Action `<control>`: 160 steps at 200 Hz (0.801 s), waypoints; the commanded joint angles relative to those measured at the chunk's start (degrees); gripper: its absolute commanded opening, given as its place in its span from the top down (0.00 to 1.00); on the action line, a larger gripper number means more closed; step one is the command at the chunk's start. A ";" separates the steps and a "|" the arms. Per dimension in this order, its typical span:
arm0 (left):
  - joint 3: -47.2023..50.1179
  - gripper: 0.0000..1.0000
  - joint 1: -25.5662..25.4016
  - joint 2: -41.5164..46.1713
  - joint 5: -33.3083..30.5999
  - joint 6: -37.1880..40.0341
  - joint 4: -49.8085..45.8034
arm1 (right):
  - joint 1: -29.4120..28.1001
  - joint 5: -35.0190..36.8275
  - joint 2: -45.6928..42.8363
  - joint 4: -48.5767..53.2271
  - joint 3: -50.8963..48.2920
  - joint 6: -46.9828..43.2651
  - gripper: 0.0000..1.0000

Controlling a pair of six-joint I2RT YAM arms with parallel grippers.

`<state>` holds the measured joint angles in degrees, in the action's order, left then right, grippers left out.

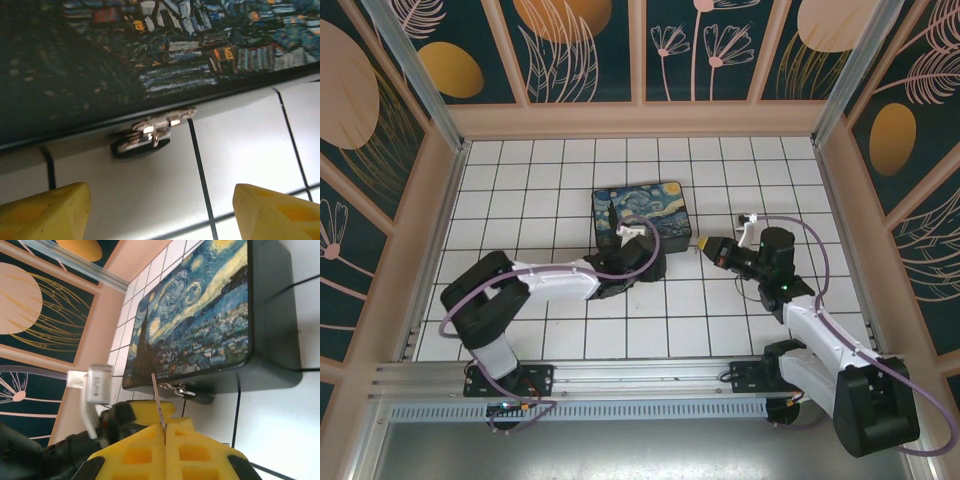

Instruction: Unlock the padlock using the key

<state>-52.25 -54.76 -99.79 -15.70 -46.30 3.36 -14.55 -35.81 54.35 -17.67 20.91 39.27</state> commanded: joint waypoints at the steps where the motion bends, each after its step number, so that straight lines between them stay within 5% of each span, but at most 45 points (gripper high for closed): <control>1: -2.85 0.27 -0.36 -3.34 -5.92 -3.23 -1.36 | 0.66 -2.06 0.66 -0.89 1.86 -1.83 1.00; 160: -8.07 0.51 -0.78 -10.54 -11.99 -10.48 -3.36 | 1.22 -4.77 -1.39 -2.72 -0.03 -0.60 1.00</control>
<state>-58.70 -55.11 -109.03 -24.95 -54.39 0.60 -13.80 -39.11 54.15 -17.78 21.26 38.87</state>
